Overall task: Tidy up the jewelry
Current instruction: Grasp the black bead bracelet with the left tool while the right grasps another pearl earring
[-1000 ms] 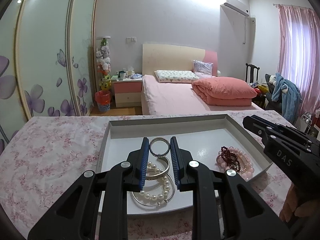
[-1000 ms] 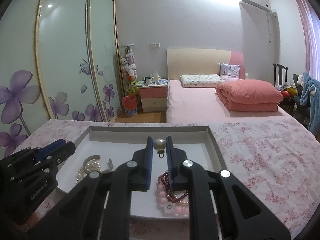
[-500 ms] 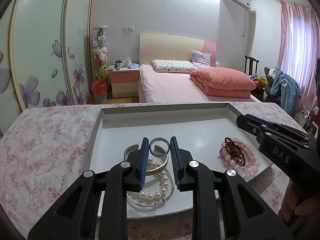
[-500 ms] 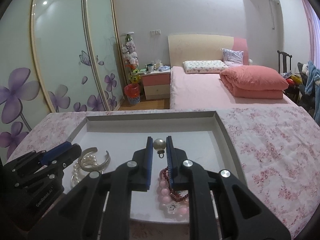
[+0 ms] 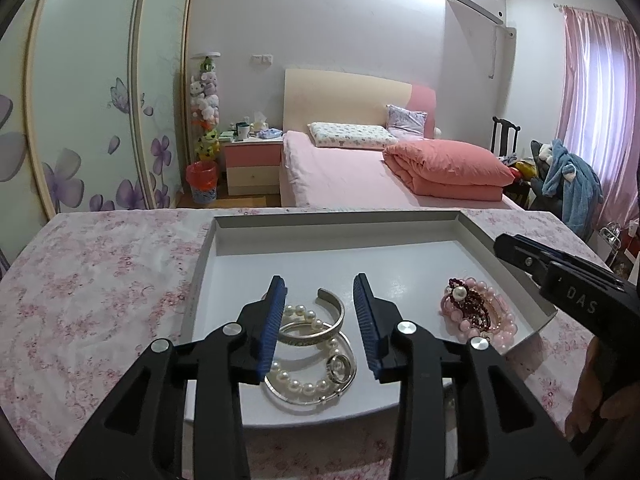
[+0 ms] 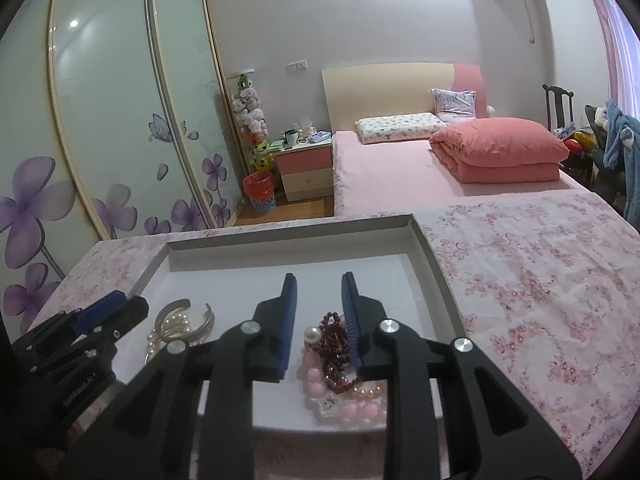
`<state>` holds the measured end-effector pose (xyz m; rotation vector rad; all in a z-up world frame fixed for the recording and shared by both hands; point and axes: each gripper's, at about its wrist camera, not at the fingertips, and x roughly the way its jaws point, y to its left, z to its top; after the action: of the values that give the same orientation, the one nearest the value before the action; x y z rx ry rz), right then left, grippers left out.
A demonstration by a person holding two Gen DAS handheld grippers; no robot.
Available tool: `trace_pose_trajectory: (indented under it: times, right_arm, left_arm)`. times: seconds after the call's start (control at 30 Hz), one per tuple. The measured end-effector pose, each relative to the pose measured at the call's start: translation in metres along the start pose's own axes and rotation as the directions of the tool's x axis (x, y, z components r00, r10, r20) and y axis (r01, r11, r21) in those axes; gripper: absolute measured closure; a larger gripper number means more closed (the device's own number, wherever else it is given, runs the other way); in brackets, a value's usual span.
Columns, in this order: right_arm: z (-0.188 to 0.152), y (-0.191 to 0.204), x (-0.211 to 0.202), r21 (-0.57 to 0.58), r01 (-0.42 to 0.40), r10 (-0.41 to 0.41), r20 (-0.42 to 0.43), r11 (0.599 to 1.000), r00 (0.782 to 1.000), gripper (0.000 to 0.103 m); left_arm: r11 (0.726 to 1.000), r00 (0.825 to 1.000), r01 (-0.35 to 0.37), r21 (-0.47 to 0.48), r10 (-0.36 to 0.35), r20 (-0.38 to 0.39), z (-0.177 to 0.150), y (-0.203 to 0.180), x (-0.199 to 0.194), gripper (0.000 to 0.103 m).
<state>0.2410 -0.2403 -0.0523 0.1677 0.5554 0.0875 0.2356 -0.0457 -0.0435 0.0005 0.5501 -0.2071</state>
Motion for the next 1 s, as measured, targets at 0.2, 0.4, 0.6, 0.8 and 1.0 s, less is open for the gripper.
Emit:
trace_pose_trajectory:
  times: [0.2,0.4,0.6,0.8,1.0]
  right_arm:
    - [-0.013,0.002,-0.018,-0.017,-0.022,0.021,-0.049,1.0,0.999,0.079]
    - [-0.042,0.009,-0.027,-0.043,-0.09,0.08,-0.184,0.995,0.98,0.079]
    - [-0.061,0.027,-0.021,-0.07,-0.128,0.105,-0.27,0.989,0.957,0.08]
    - [-0.065,0.044,-0.007,-0.098,-0.136,0.098,-0.321,0.986,0.942,0.08]
    - [-0.07,0.052,0.006,-0.129,-0.115,0.062,-0.361,0.985,0.931,0.087]
  left_arm:
    - [1.0,1.0,-0.011,0.006,0.011,-0.003,-0.008,0.007,-0.018,0.066]
    - [1.0,1.0,-0.017,0.002,0.017,-0.026,-0.023,0.017,-0.035,0.066]
    - [1.0,0.999,-0.03,-0.011,0.029,-0.034,-0.031,0.023,-0.044,0.065]
    - [0.998,0.999,-0.046,-0.039,0.045,-0.025,-0.033,0.035,-0.052,0.065]
    - [0.998,0.999,-0.044,-0.045,0.042,-0.032,-0.035,0.037,-0.053,0.065]
